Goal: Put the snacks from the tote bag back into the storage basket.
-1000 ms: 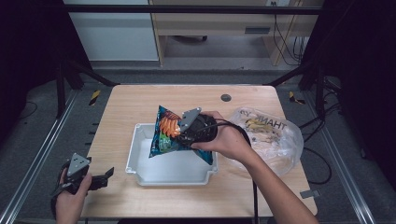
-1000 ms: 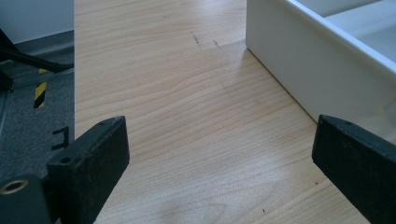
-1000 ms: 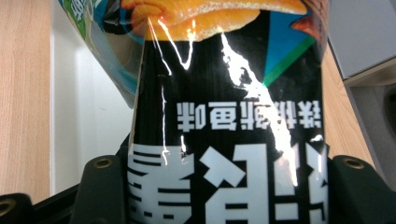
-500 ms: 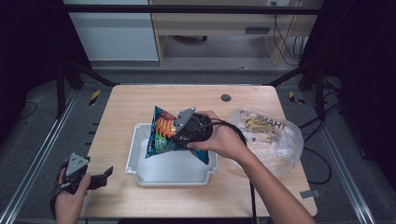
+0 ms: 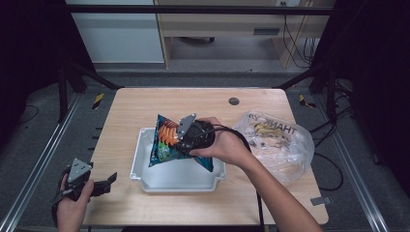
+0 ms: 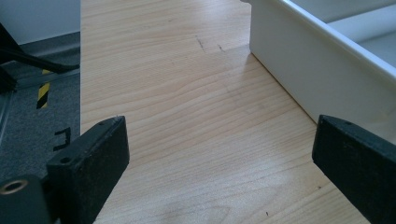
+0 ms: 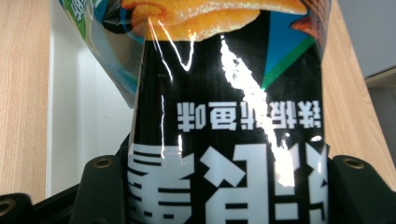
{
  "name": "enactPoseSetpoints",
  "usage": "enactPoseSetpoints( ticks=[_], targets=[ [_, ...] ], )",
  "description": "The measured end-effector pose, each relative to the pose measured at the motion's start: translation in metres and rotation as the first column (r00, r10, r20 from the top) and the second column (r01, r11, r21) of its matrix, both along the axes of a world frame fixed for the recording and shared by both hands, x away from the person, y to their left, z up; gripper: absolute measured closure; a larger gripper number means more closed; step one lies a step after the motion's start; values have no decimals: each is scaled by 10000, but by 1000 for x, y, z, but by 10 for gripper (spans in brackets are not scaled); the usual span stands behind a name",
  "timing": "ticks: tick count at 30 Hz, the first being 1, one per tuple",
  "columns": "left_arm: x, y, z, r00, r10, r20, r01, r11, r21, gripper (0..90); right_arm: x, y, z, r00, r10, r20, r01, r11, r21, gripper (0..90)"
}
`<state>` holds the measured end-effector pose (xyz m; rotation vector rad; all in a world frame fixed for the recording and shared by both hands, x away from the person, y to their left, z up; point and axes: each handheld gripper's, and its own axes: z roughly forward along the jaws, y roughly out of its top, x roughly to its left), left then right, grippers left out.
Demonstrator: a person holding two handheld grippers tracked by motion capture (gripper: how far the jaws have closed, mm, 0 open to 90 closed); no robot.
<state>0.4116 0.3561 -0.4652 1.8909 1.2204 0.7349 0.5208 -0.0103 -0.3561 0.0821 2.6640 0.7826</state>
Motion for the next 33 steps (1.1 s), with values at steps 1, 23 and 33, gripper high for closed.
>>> enactPoseSetpoints(
  ticks=[1,23,33],
  targets=[
    [0,0,0,10000,7,8,-7,10000,-2,36,0,1,-2,10000,14,-25,-14,10000,-92,395],
    [0,3,0,9999,132,-11,-132,9999,-106,37,1,12,-27,9985,280,-475,-298,9989,-360,394],
    [1,1,-1,10000,46,-25,-46,10000,-29,37,1,13,-33,9979,267,-591,-292,9987,-418,394]
  ],
)
